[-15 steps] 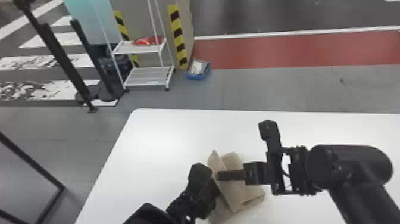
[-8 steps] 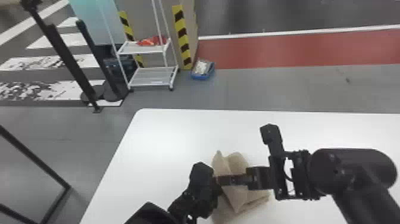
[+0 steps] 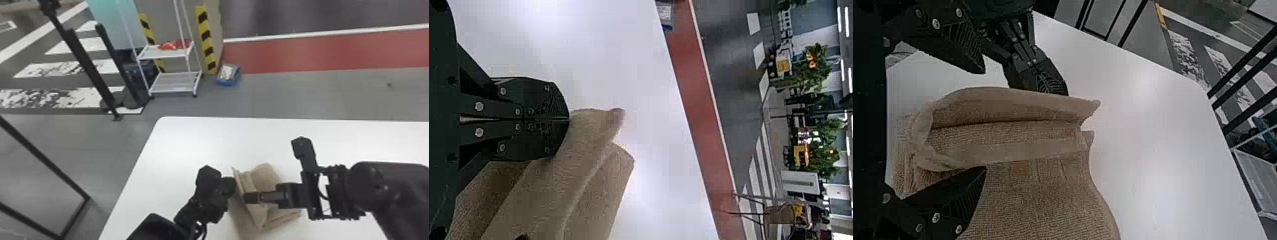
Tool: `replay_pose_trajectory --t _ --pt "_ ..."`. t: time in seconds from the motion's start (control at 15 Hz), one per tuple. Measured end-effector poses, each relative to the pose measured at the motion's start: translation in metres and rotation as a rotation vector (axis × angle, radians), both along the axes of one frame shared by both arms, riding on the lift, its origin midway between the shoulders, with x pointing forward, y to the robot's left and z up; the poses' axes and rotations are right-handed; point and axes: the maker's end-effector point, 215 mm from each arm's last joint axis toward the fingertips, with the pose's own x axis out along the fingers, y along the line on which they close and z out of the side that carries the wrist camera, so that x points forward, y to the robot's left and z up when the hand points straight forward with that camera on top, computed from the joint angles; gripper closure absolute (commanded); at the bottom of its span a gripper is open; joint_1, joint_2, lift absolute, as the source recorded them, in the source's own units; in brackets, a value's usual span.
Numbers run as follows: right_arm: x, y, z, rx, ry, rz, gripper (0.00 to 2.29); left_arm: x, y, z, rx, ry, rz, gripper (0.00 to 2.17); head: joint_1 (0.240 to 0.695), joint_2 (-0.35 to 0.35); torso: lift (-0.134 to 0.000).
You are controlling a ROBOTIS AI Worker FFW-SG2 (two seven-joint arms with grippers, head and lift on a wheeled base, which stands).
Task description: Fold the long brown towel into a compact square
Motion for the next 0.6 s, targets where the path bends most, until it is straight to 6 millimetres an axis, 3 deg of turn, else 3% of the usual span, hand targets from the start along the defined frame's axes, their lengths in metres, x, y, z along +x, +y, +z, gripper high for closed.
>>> replay_pose_trajectory --t 0.27,0.4,0.6 --pt "-0.008 0.006 0.003 0.039 0.01 0.007 0.23 0.005 0.02 0.006 0.014 -0.019 0.022 1.71 0.695 0.296 0.0" --pt "-0.017 0.009 0.023 0.086 0.008 0.014 0.11 0.005 0.027 0.0 0.024 -0.015 0.028 1.71 0.695 0.311 0.0" --pt "-0.053 0.006 0.06 0.198 0.048 0.026 0.11 0.015 0.048 0.003 0.023 -0.035 0.057 1.71 0.695 0.342 0.0"
